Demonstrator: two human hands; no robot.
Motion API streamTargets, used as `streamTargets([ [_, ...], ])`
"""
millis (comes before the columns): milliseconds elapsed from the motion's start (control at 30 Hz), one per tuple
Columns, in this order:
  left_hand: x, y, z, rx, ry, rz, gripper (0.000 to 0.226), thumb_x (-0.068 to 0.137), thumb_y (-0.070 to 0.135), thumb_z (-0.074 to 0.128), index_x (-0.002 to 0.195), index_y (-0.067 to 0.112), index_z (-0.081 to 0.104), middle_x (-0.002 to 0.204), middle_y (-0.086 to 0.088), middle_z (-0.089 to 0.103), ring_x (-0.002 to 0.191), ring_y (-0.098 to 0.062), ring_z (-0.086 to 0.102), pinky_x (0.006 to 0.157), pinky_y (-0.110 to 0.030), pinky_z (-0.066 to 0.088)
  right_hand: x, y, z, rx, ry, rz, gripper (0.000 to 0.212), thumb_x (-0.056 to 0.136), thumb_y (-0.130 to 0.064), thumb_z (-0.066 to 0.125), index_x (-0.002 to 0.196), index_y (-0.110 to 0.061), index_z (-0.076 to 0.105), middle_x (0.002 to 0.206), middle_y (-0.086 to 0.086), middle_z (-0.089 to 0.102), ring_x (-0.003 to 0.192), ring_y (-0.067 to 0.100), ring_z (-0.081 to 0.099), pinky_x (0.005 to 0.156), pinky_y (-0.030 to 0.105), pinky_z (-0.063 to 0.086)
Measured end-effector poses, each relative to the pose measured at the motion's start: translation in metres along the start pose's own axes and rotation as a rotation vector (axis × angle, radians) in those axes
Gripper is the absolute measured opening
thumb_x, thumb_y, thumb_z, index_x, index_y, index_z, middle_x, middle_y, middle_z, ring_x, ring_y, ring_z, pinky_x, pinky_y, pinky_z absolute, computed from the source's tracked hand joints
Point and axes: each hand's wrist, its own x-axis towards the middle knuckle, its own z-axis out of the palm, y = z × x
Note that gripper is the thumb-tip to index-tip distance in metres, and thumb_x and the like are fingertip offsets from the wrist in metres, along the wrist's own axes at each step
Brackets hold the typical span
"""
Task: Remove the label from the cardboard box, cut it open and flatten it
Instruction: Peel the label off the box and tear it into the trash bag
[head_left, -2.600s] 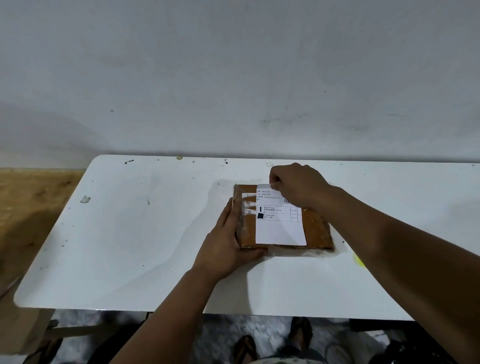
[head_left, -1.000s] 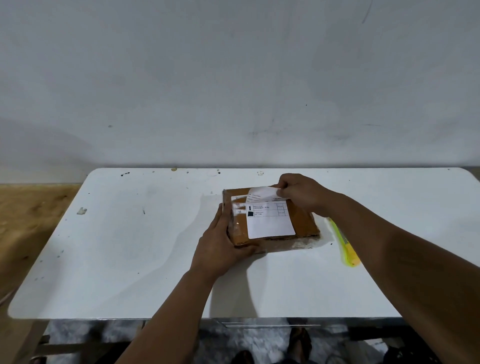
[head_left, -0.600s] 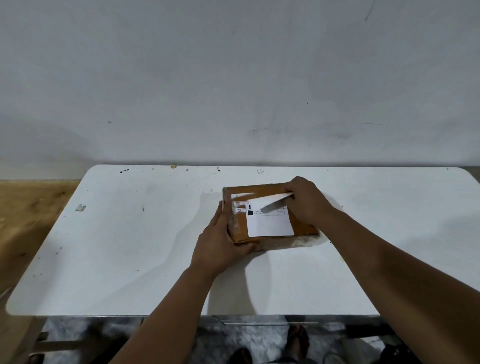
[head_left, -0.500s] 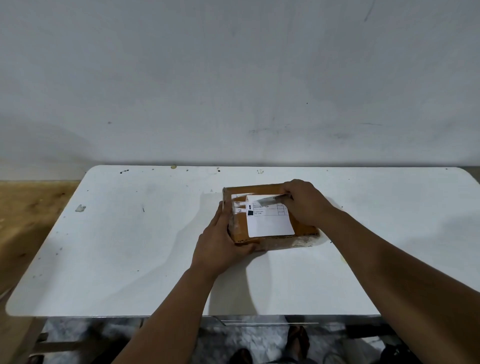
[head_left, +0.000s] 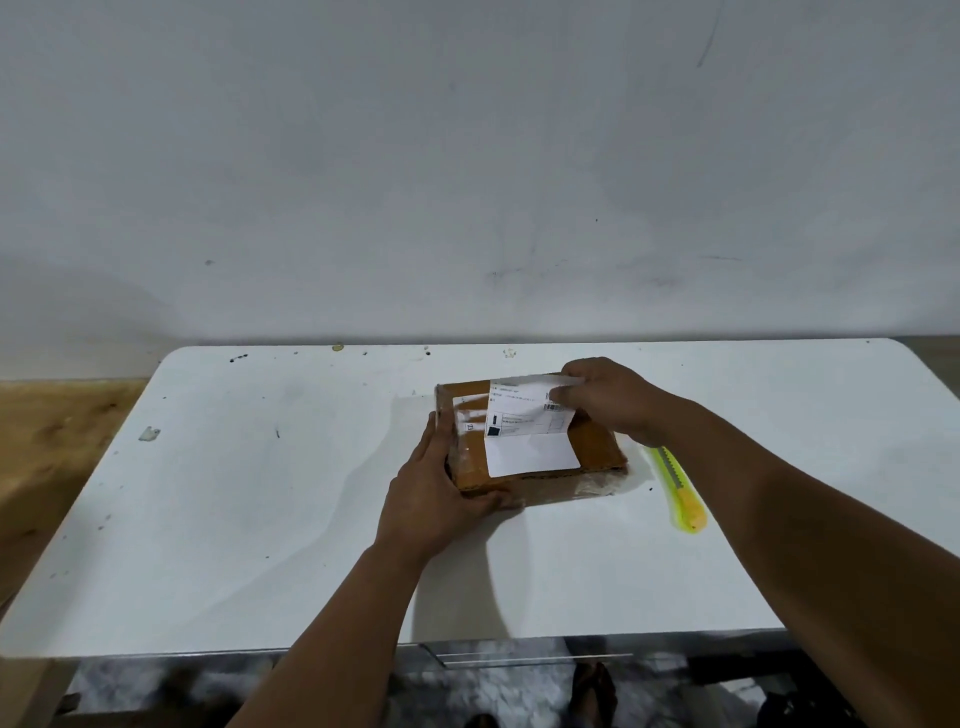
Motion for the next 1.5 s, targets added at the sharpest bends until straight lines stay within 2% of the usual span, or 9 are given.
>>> streamTargets([
  [67, 0.0, 0.0, 0.001, 0.004, -0.002, 0.0, 0.14, 0.047, 0.083, 0.082, 0.158, 0.054, 0.002, 0.166, 0.019, 0.025, 0.144, -0.014, 0.044, 0.114, -0.043, 0.045, 0.0, 0.004, 0.002, -0.113, 0.049, -0.079, 0.004, 0.089, -0.02, 0.064, 0.09, -0.024, 0.063, 0.089, -0.002, 0.066, 0.079, 0.018, 0.059, 0.066, 0.03, 0.043],
  [167, 0.0, 0.001, 0.0, 0.009, -0.003, -0.005, 0.139, 0.049, 0.083, 0.081, 0.158, 0.053, 0.001, 0.166, 0.02, 0.027, 0.142, -0.014, 0.047, 0.112, -0.045, 0.047, -0.005, 0.002, 0.007, -0.101, 0.073, -0.19, 0.048, 0.09, -0.014, 0.064, 0.128, -0.039, 0.05, 0.101, -0.01, 0.069, 0.091, 0.005, 0.063, 0.069, 0.02, 0.047],
  [333, -0.001, 0.0, -0.001, 0.005, 0.0, -0.006, 0.141, 0.047, 0.084, 0.081, 0.157, 0.055, -0.001, 0.166, 0.022, 0.024, 0.142, -0.012, 0.047, 0.112, -0.043, 0.047, -0.003, 0.0, 0.013, -0.184, 0.147, -0.269, 0.032, 0.087, 0.0, 0.05, 0.086, -0.032, 0.052, 0.093, -0.005, 0.067, 0.086, 0.027, 0.065, 0.072, 0.042, 0.053],
  [400, -0.001, 0.001, -0.001, 0.005, 0.005, -0.003, 0.14, 0.048, 0.083, 0.083, 0.158, 0.052, 0.003, 0.166, 0.022, 0.025, 0.141, -0.012, 0.048, 0.112, -0.041, 0.047, -0.004, 0.004, 0.013, -0.235, 0.141, -0.254, 0.029, 0.086, -0.002, 0.049, 0.079, -0.028, 0.061, 0.089, -0.007, 0.067, 0.085, 0.029, 0.063, 0.07, 0.037, 0.051],
  [533, -0.001, 0.001, 0.0, 0.022, 0.013, 0.003, 0.138, 0.051, 0.08, 0.083, 0.16, 0.049, 0.005, 0.166, 0.021, 0.024, 0.142, -0.011, 0.046, 0.112, -0.038, 0.046, -0.004, 0.004, 0.016, -0.251, 0.073, -0.238, 0.018, 0.089, -0.018, 0.059, 0.095, -0.026, 0.073, 0.101, -0.016, 0.062, 0.086, 0.002, 0.057, 0.067, 0.016, 0.041],
  [800, -0.003, 0.005, -0.002, 0.013, 0.028, 0.025, 0.139, 0.053, 0.078, 0.084, 0.159, 0.05, -0.001, 0.162, 0.024, 0.032, 0.136, -0.011, 0.052, 0.104, -0.033, 0.049, -0.008, 0.009, 0.015, -0.183, 0.21, -0.225, 0.023, 0.083, -0.008, 0.067, 0.087, -0.03, 0.061, 0.077, -0.006, 0.059, 0.069, 0.011, 0.056, 0.069, 0.026, 0.046],
  [1200, -0.001, 0.001, 0.001, 0.016, 0.025, -0.029, 0.139, 0.046, 0.085, 0.076, 0.16, 0.049, 0.005, 0.165, 0.017, 0.031, 0.141, -0.015, 0.048, 0.109, -0.044, 0.049, -0.027, 0.004, 0.006, -0.165, 0.181, -0.171, 0.011, 0.084, -0.014, 0.072, 0.092, -0.019, 0.078, 0.095, -0.005, 0.073, 0.091, 0.009, 0.066, 0.084, 0.025, 0.05],
  [1400, 0.0, 0.001, -0.001, -0.003, 0.008, 0.001, 0.139, 0.05, 0.078, 0.083, 0.16, 0.051, 0.003, 0.164, 0.019, 0.031, 0.139, -0.015, 0.049, 0.109, -0.042, 0.049, -0.036, 0.003, -0.001, -0.03, 0.147, -0.184, 0.007, 0.084, -0.008, 0.071, 0.086, -0.013, 0.076, 0.064, -0.016, 0.067, 0.047, -0.009, 0.055, 0.052, 0.003, 0.035],
  [1500, 0.002, 0.001, -0.002, -0.003, 0.004, 0.008, 0.14, 0.05, 0.078, 0.083, 0.157, 0.056, -0.004, 0.164, 0.02, 0.031, 0.139, -0.015, 0.049, 0.107, -0.044, 0.05, -0.038, 0.007, -0.003, 0.009, 0.175, -0.171, 0.008, 0.083, -0.011, 0.073, 0.082, -0.018, 0.076, 0.06, -0.017, 0.069, 0.055, -0.007, 0.059, 0.062, 0.009, 0.044],
])
